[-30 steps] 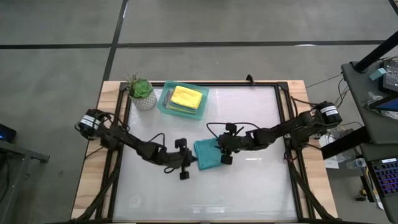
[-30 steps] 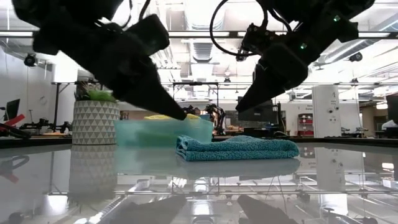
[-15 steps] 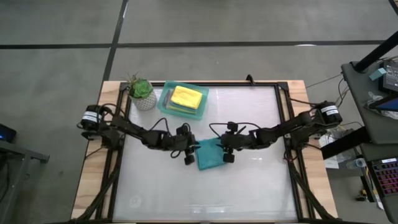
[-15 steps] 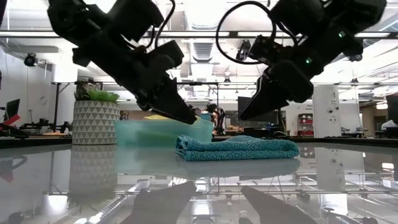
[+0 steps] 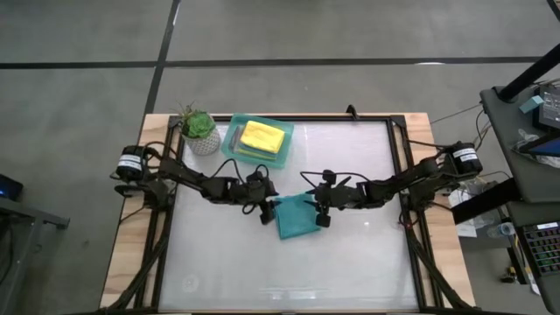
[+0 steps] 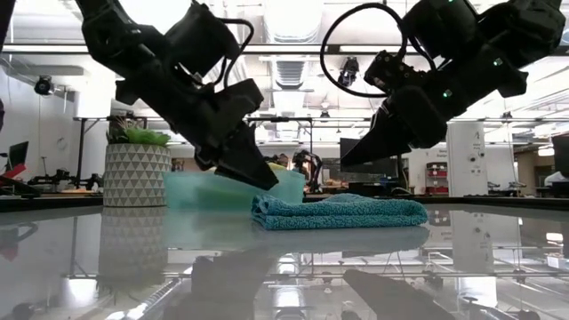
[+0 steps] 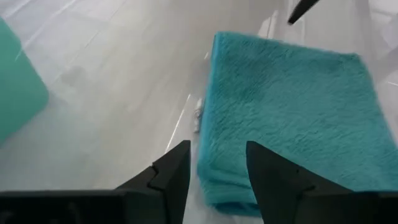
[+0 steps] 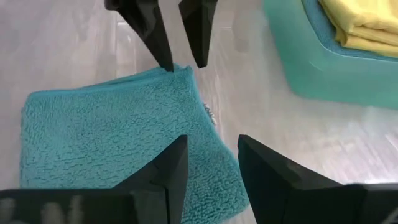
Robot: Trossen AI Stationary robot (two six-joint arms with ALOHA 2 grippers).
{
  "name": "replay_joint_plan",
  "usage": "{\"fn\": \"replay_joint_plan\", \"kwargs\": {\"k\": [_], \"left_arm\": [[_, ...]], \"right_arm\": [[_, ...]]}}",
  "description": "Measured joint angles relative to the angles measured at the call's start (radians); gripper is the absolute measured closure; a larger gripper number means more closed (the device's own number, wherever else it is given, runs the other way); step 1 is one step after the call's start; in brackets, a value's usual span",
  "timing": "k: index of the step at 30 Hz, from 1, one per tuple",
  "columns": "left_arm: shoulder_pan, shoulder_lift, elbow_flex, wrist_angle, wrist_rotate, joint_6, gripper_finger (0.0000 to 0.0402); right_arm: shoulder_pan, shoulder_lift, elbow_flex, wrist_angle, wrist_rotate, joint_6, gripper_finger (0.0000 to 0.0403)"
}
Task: Fold microfiber towels
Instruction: Fold the blue microfiber towel
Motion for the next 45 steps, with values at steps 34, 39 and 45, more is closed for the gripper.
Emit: {"fn": "replay_joint_plan", "kwargs": {"k": [34,39,45], "left_arm": [[0.003,-0.002,-0.002,-0.002,0.031,0.028,0.0401],[0.003,-0.062,-0.002,-0.111,0.031,0.027,0.0401],[0.003,-0.095,-0.005,-0.137,0.031,0.027,0.0401]], "right_arm": [[0.0,0.0,-0.001,-0.002,0.0,0.021,0.0271],[0.0,0.0,-0.001,-0.004,0.0,0.027,0.0271],[0.0,0.0,-0.001,-0.007,0.0,0.04,0.0271]]}}
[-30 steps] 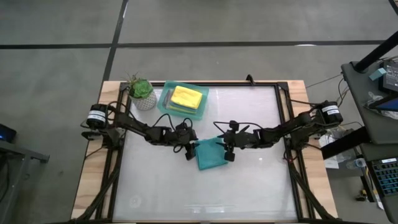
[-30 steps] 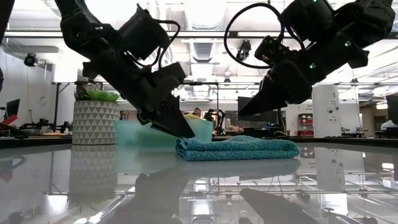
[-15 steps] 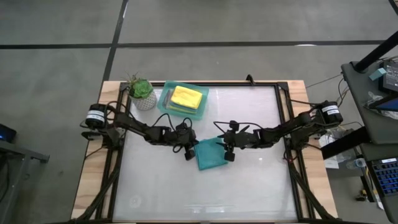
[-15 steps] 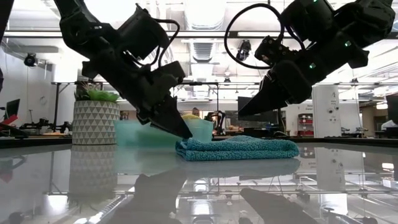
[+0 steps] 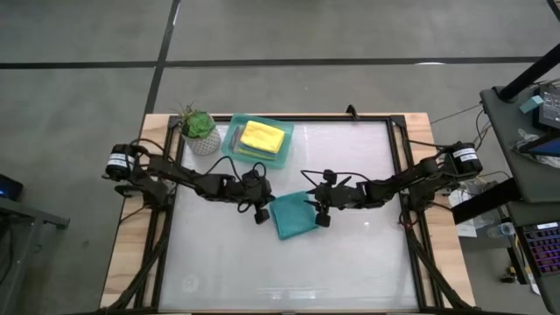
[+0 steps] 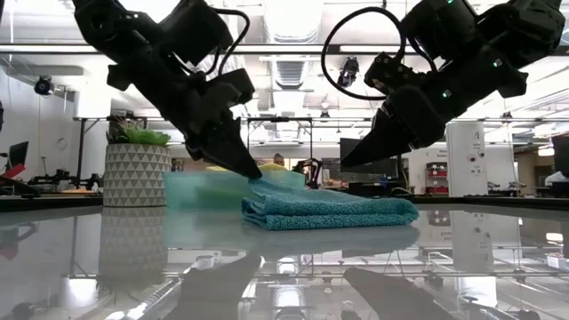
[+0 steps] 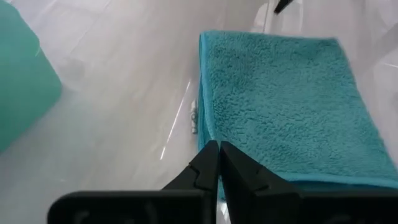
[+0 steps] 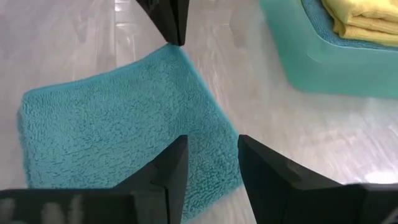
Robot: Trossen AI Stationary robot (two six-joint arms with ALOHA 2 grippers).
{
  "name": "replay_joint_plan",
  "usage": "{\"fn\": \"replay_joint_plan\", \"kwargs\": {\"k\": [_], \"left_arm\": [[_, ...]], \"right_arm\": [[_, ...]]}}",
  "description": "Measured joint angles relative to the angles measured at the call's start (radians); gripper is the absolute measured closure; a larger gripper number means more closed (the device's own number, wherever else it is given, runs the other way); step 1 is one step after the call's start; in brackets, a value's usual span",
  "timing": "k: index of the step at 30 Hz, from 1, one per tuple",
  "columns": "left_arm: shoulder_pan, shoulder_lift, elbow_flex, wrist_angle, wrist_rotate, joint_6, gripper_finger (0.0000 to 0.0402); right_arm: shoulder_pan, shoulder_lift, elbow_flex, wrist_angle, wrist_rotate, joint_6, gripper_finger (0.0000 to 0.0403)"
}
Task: Fold microfiber towels
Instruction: Fold the blue microfiber towel
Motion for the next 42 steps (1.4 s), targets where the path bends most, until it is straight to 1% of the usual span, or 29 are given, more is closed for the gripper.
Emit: {"fn": "replay_joint_plan", "kwargs": {"k": [4,8,11,16,22,25,28,31,35,39,42], "left_arm": [[-0.005,-0.001,0.004,-0.002,0.018,-0.002,0.0401],[-0.008,-0.006,-0.007,-0.022,0.041,-0.051,0.0401],[-0.009,0.004,-0.017,-0.05,0.04,-0.053,0.0401],[-0.009,0.018,-0.02,-0.051,0.038,-0.052,0.0401],[-0.01,0.016,-0.017,-0.047,0.037,-0.052,0.0402],[-0.011,0.011,-0.01,-0.049,0.056,-0.051,0.0402],[-0.011,-0.013,-0.009,-0.053,0.098,-0.044,0.0402],[-0.012,-0.04,-0.011,-0.06,0.1,-0.045,0.0402],[-0.018,-0.044,-0.017,-0.139,0.101,-0.052,0.0402],[-0.024,-0.032,-0.02,-0.138,0.101,-0.051,0.0402],[-0.023,-0.031,-0.021,-0.138,0.102,-0.051,0.0402]], "right_arm": [[0.0,0.0,0.0,0.0,0.0,0.008,0.0271],[0.0,0.0,0.0,-0.001,0.0,0.027,0.0271],[0.0,0.0,0.0,-0.001,0.0,0.027,0.0271],[0.0,0.0,0.0,0.001,0.0,0.029,0.0271],[-0.006,0.0,0.0,0.027,0.0,0.085,0.0271],[-0.009,0.0,0.001,0.031,0.0,0.08,0.0271],[-0.011,0.0,0.001,0.037,0.0,0.085,0.0271],[-0.014,0.0,0.001,0.037,0.0,0.095,0.0271],[-0.019,0.0,0.001,0.043,0.0,0.125,0.0271],[-0.039,0.006,0.002,0.063,0.001,0.177,0.0271],[-0.053,0.033,0.002,0.104,0.002,0.183,0.0271]]}}
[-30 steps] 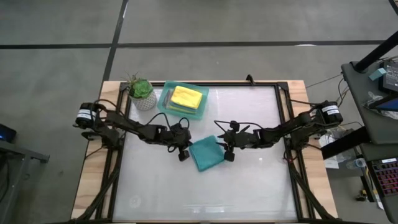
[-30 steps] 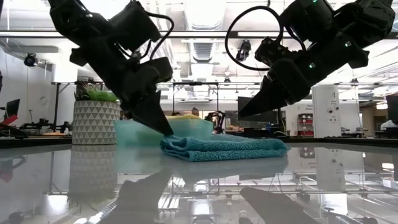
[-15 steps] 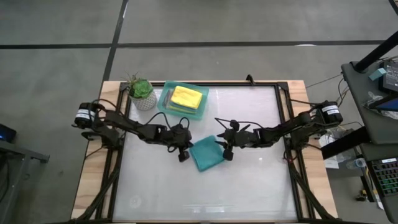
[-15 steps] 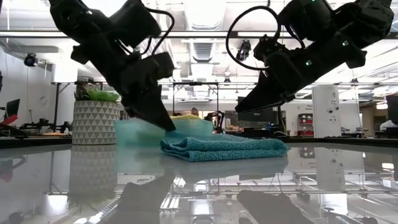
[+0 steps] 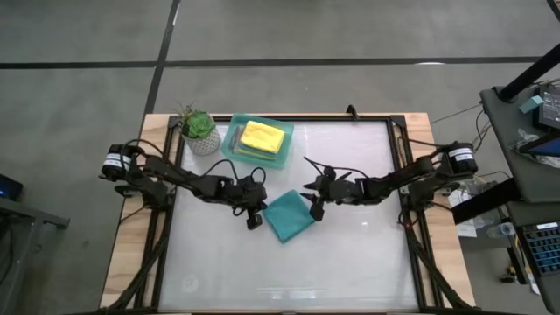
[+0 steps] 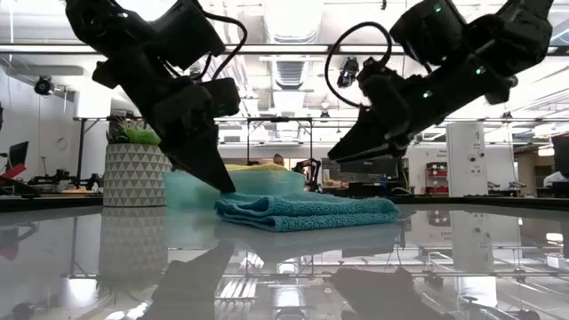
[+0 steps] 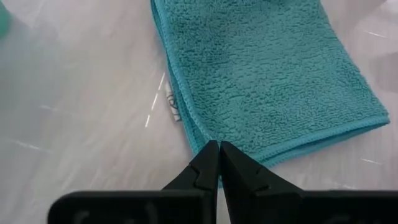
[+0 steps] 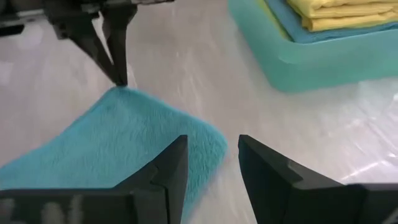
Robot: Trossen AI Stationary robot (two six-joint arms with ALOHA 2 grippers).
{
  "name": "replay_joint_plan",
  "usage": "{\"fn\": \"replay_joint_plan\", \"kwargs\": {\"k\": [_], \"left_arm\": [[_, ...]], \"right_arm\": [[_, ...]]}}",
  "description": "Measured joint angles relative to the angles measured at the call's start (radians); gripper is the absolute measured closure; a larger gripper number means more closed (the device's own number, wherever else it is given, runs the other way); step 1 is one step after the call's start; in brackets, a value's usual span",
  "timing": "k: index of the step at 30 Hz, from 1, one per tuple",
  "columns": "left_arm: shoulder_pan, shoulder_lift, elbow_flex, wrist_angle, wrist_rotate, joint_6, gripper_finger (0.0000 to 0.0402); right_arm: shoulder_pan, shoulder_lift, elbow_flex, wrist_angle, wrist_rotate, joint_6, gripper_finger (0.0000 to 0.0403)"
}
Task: Fold microfiber towels
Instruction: Fold the blue microfiber towel
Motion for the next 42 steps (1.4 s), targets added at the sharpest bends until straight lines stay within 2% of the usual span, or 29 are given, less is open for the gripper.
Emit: {"fn": "replay_joint_plan", "kwargs": {"k": [6,11,20,26,42], "left_arm": [[-0.003,0.0,-0.001,0.001,0.0,0.0,0.0402],[-0.008,0.0,-0.003,0.001,0.0,0.0,0.0402],[-0.016,0.0,-0.004,0.001,-0.001,0.0,0.0402],[-0.045,0.001,-0.013,0.0,-0.001,0.0,0.0402],[-0.047,0.001,-0.069,0.009,-0.043,-0.053,0.0402]], "right_arm": [[-0.024,0.109,0.005,0.173,-0.009,-0.009,0.0271],[-0.037,0.21,0.079,0.214,0.001,-0.01,0.0274],[-0.038,0.37,0.206,0.216,0.011,-0.075,0.0341],[-0.038,0.395,0.198,0.2,0.071,-0.075,0.039],[-0.038,0.39,0.194,0.201,0.076,-0.105,0.0394]]}}
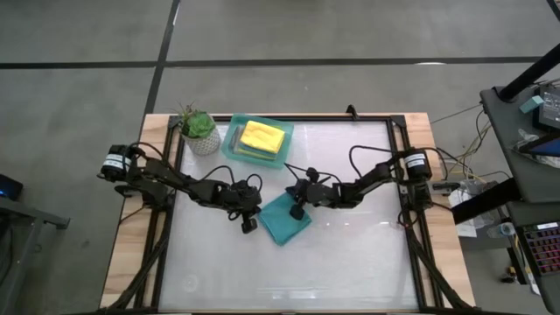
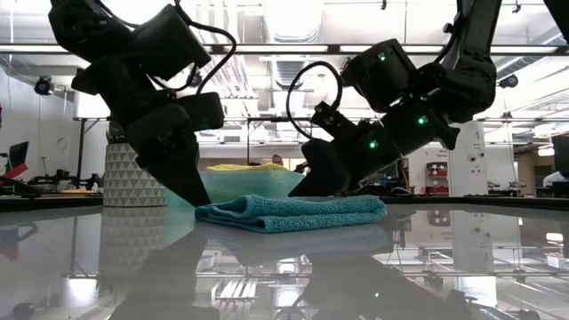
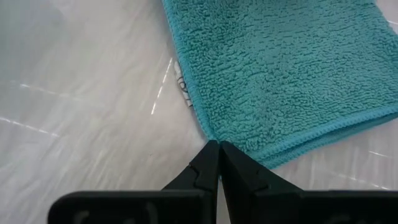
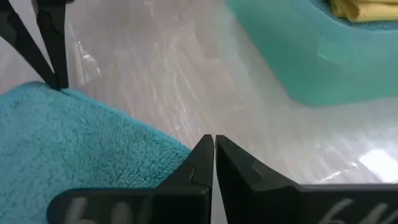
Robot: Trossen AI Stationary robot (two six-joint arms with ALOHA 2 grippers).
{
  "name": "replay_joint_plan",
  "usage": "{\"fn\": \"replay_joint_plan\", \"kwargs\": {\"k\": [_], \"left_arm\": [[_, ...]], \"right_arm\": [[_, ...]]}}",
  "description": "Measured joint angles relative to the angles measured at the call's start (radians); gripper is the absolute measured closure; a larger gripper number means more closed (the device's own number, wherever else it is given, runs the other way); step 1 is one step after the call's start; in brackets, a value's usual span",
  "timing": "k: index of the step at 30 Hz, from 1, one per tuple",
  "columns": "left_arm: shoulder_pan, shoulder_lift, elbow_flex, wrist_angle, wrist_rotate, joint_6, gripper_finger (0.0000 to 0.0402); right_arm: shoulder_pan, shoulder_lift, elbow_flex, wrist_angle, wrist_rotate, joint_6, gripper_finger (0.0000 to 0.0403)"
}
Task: Fold microfiber towels
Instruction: Fold the blue microfiber towel
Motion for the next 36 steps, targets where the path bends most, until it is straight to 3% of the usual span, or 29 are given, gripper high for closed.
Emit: {"fn": "replay_joint_plan", "kwargs": {"k": [7,18,26,33,36], "left_arm": [[0.0,0.0,0.0,0.0,-0.001,0.001,0.0386],[0.0,-0.015,0.0,-0.009,0.0,0.009,0.0266],[0.0,-0.068,0.0,-0.041,0.011,0.059,0.0233],[-0.007,-0.145,0.0,-0.065,0.03,0.079,0.0233],[-0.031,-0.17,0.003,-0.035,0.042,0.079,0.0233]], "right_arm": [[0.002,-0.04,0.0,-0.011,0.0,-0.001,0.0394],[0.003,-0.178,0.0,-0.206,-0.013,0.054,0.0394],[0.002,-0.279,0.001,-0.344,-0.219,0.246,0.0384],[-0.018,-0.329,0.002,-0.461,-0.418,0.416,0.0309],[-0.029,-0.325,0.002,-0.536,-0.455,0.45,0.027]]}}
